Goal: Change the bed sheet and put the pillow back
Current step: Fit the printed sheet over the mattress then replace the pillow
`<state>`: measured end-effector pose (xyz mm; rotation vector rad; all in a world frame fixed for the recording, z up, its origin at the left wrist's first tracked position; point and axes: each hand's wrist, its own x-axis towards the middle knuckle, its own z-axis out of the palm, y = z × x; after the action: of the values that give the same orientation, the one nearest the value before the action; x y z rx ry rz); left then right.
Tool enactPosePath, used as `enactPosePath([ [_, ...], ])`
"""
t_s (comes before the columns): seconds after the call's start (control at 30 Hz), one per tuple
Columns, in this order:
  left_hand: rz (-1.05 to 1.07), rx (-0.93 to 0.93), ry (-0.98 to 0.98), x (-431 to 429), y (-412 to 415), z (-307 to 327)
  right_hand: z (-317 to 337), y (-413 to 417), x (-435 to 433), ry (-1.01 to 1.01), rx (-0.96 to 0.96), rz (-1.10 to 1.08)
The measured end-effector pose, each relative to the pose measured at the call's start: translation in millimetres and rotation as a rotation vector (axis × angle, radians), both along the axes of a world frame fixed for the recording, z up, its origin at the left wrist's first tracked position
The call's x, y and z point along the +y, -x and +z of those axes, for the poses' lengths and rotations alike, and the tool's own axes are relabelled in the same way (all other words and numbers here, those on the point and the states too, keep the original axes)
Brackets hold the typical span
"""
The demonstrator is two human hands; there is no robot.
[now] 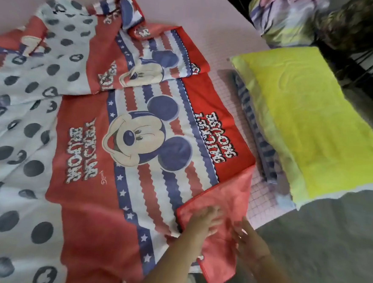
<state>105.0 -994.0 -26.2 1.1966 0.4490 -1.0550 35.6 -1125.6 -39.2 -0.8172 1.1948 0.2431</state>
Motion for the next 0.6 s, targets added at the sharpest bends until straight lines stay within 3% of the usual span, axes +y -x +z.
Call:
enactPosePath([
  [0.13, 0.087, -0.362, -0.544, -4, -7, -20, 5, 0, -22, 0.057, -0.051, -0.02],
  [0.2, 0.088, -0.389, -0.764, 5, -13, -28, 7, -10, -22, 0.056, -0.065, -0.031],
  [0.3, -0.077, -0.329, -0.912, 14, -19, -45, 6, -20, -18, 0.004, -0.086, -0.004],
  [0.37, -0.16, -0.325, -0.878, 17, -20, -50, 4, -22, -14, -0.029, -0.099, -0.007],
  [0.5, -0.257, -0.38, -0.599, -4, -12, -36, -1, -19, -13, -0.022, -0.111, -0.011],
  [0.6, -0.432, -0.293, -0.301, -32, 10, -21, -2, -15, -23, 0.087, -0.101, -0.027],
])
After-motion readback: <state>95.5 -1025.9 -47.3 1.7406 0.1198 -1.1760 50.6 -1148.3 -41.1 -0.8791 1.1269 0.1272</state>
